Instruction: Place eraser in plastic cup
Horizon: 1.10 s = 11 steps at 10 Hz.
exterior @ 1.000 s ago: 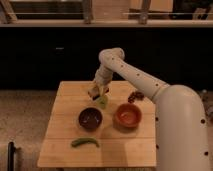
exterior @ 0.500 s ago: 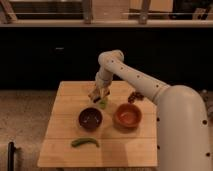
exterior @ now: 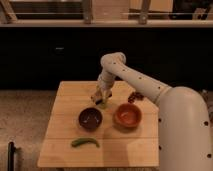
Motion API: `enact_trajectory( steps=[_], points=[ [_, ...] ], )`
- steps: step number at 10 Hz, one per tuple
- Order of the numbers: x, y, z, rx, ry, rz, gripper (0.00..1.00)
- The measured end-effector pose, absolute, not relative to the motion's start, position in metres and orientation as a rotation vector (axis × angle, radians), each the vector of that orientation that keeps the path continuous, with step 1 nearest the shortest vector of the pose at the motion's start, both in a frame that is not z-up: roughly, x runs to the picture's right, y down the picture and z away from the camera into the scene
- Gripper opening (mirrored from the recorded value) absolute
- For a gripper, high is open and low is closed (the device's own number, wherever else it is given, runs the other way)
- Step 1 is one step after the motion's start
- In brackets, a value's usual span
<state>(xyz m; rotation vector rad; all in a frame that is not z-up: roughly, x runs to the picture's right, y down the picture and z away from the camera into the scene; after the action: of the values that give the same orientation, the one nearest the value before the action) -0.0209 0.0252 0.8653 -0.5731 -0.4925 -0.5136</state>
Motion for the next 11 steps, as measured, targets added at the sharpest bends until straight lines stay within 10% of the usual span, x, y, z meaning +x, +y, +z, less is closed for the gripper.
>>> enact_trajectory(
  steps=[2,11],
  points=[
    [-0.0196,0.0258,0.8702,-0.579,-0.495,-0.517,0.01],
    [-0.0228,0.0187,0.8689,-0.581,-0.456,-0.532,0.8]
  ],
)
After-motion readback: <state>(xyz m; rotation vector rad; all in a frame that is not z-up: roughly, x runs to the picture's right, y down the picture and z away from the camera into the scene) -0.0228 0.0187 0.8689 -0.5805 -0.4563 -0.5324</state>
